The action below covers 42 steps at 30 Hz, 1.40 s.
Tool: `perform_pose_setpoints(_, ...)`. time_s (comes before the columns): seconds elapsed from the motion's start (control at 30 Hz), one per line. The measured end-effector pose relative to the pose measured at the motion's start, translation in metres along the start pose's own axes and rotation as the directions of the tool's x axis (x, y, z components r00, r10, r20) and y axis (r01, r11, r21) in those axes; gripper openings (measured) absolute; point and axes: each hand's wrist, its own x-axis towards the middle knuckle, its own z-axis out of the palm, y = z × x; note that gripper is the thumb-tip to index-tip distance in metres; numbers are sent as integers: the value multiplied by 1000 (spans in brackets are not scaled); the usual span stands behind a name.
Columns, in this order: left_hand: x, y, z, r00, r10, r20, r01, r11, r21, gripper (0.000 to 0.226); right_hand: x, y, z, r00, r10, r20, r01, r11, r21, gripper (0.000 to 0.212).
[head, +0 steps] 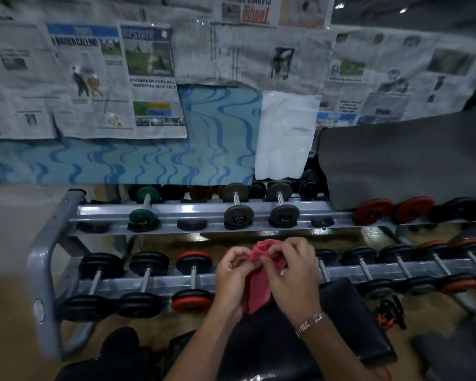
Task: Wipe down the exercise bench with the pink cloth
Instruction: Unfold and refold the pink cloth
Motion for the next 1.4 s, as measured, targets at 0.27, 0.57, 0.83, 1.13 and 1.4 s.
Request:
perform_pose_setpoints(0.27, -13, 32, -12, 977, 167, 133, -196, 950, 244, 20, 23, -15, -24, 948, -41, 315, -53, 957, 286, 20)
perform_pose_setpoints(0.57, -17, 46, -18, 985, 35, 169, -87, 945, 315, 50, 19, -17, -32, 944, -318, 84, 277, 908, 315, 26)
perform_pose_setpoints(0.83, -26, 38, -5, 995, -80, 57, 76, 994, 81, 34, 11, -24, -29, 948, 114, 296, -234, 882, 410, 39)
perform_pose_setpoints(1.13, -20, 35, -3, 995, -85, 52, 83, 996, 25, 40, 9, -19, -23, 927, 68, 369, -176, 948, 267, 8)
perform_pose_setpoints(1.4, 1, 36, -47, 934, -224, 277, 219, 974, 50, 99, 16, -31, -21, 883, 75, 464, -317, 824, 469, 15)
